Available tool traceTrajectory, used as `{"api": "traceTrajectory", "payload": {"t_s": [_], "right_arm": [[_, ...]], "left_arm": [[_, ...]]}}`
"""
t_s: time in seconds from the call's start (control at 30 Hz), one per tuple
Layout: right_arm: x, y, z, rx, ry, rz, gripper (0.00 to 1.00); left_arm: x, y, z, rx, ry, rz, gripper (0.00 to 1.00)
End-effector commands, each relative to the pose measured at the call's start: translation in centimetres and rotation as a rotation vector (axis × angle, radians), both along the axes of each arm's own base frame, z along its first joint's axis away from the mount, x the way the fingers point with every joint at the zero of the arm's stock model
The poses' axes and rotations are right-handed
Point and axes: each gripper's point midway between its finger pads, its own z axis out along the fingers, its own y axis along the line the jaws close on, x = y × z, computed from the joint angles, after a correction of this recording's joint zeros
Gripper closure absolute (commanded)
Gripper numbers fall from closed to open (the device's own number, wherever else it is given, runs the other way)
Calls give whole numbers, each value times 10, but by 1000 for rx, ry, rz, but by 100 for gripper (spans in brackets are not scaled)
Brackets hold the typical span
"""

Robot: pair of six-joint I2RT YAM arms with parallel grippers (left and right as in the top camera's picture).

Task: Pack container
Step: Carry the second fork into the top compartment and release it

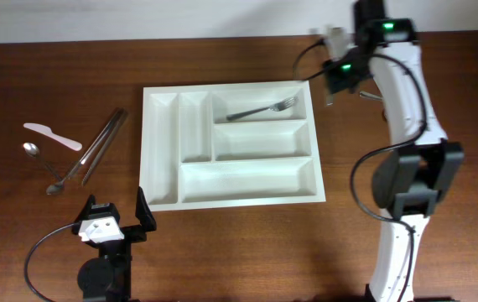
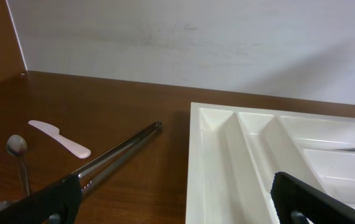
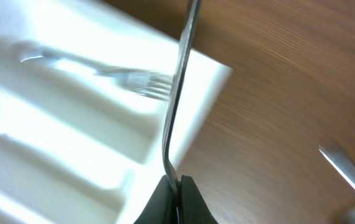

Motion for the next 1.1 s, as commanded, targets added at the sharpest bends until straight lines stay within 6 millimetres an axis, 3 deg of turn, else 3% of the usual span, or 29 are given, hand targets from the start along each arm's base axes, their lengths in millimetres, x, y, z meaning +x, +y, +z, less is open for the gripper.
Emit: {"api": "traceTrajectory", "payload": {"t_s": [0.0, 0.17, 0.33, 0.6, 0.7, 0.83, 1.07], "right_arm": [[-13, 71, 17, 57, -103, 378, 96], [-32, 118, 13, -11, -184, 700, 96], [-43, 140, -3, -60, -223, 914, 96], [-34, 132, -63, -84, -172, 919, 96], [-31, 127, -77, -86, -177, 908, 96], [-25, 117, -86, -89, -187, 887, 96], [-10, 101, -84, -91, -212, 820, 96]], "left_arm": [[0, -3, -1, 18, 0, -17, 1], [0, -3, -1, 18, 0, -17, 1], [0, -3, -1, 18, 0, -17, 1], [0, -3, -1, 18, 0, -17, 1], [0, -3, -1, 18, 0, -17, 1], [0, -3, -1, 18, 0, -17, 1], [0, -3, -1, 18, 0, -17, 1]]}}
